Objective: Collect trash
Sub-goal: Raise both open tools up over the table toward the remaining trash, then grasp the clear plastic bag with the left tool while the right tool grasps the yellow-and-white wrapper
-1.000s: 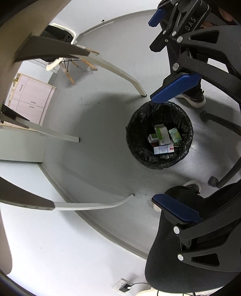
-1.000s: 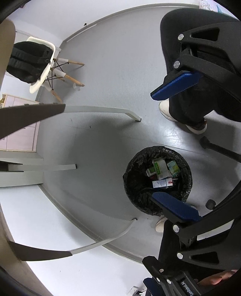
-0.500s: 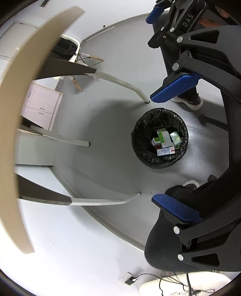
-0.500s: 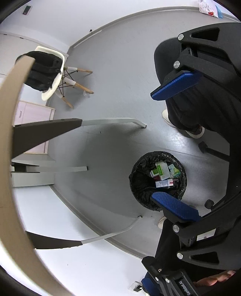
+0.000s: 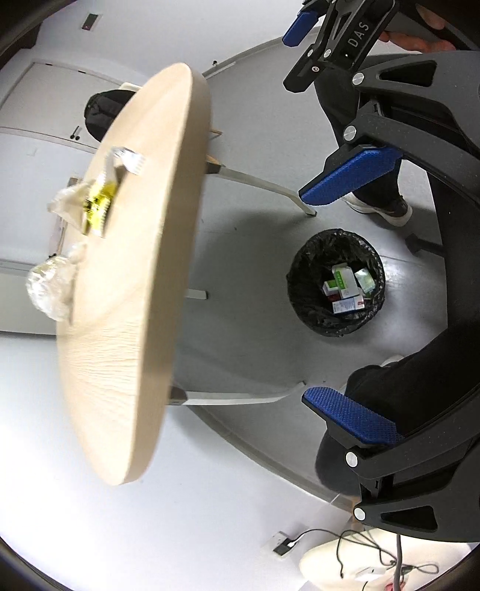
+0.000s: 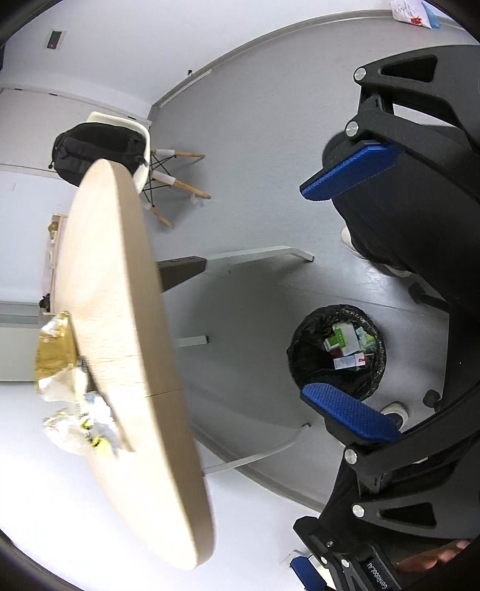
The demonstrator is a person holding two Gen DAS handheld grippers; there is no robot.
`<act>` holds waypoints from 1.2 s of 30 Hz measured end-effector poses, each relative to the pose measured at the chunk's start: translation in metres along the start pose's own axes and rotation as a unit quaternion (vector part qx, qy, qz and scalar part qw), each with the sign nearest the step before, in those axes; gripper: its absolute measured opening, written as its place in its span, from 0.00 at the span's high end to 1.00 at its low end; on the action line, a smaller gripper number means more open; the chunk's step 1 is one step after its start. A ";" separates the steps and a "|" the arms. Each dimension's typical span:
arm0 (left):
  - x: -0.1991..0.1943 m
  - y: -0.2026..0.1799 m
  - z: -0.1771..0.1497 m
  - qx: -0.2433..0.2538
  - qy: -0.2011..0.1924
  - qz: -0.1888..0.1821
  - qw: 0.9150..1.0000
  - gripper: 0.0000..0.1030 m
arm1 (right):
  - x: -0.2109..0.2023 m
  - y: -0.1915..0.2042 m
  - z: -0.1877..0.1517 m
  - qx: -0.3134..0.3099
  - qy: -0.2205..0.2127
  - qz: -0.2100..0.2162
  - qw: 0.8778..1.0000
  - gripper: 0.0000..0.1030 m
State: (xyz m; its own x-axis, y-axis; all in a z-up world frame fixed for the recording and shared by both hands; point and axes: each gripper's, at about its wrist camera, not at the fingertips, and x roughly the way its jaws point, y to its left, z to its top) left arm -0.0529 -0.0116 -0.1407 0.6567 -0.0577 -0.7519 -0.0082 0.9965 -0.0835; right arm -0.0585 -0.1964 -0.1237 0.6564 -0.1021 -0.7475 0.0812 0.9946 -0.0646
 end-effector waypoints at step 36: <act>0.042 0.024 0.248 -0.032 -0.051 0.030 0.998 0.06 | 0.011 0.076 0.188 -0.060 -0.034 0.077 0.995 0.08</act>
State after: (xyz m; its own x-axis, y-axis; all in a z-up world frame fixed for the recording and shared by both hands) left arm 0.1613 0.0256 -0.0119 0.7269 0.0115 -0.6866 -0.0953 0.9919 -0.0843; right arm 0.0961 -0.1258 -0.0123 0.7038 0.0556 -0.7082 -0.1124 0.9931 -0.0337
